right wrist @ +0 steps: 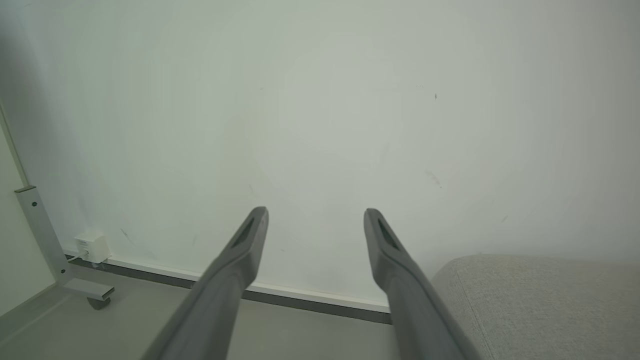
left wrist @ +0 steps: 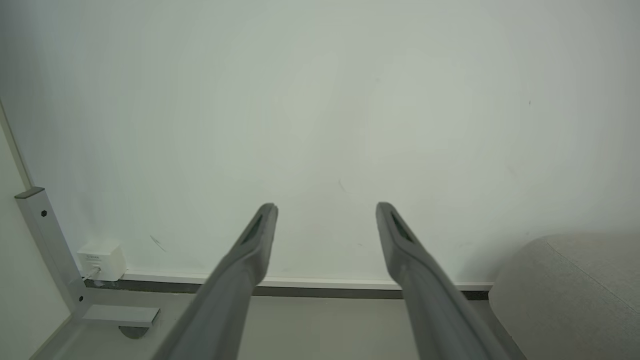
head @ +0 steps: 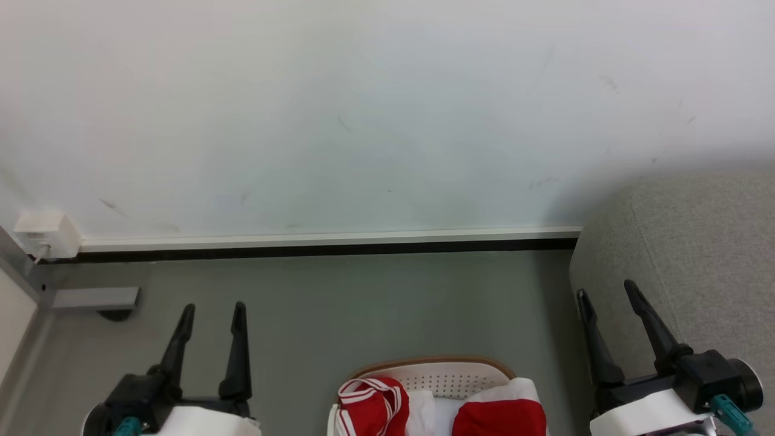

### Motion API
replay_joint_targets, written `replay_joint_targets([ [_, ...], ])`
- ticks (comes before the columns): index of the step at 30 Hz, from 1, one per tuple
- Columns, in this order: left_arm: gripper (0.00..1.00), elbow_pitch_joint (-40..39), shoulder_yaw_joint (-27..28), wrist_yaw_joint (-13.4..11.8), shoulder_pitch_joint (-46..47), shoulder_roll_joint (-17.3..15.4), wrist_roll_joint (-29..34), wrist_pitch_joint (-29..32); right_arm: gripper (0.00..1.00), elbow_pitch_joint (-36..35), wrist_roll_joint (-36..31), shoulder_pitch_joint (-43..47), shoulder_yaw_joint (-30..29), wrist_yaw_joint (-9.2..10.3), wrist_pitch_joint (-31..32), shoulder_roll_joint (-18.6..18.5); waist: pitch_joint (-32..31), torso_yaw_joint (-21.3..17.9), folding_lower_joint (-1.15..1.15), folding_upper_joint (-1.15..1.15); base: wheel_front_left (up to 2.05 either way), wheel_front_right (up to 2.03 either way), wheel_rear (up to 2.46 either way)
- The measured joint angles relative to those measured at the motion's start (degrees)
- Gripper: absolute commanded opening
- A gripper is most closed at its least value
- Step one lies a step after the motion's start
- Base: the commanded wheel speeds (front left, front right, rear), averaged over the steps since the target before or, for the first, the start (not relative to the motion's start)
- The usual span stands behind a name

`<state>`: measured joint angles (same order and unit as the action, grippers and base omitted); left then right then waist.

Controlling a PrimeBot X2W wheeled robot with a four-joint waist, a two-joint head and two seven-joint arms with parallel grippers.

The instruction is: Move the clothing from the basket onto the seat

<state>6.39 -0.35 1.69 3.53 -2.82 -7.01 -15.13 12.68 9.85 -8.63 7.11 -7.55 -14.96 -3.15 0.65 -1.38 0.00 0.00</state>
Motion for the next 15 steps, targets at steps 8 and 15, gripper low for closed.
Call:
replay_joint_targets([
  [8, 1.00, 0.1, -1.4, 1.0, 3.5, 0.0, -2.3, 0.0, 1.00, -1.8, 0.0, -2.8, -2.3, 0.00, 0.0, -1.0, 3.7, -1.4, 0.00, 0.00, 0.00, 0.00, 0.00],
  [15, 1.00, 2.3, -4.4, 2.6, 9.5, 0.0, -3.8, 0.0, 1.00, -4.6, -0.2, -6.9, -5.1, 0.00, 0.0, -1.6, 10.0, -3.0, 0.01, 0.00, 0.00, 0.00, 0.00],
])
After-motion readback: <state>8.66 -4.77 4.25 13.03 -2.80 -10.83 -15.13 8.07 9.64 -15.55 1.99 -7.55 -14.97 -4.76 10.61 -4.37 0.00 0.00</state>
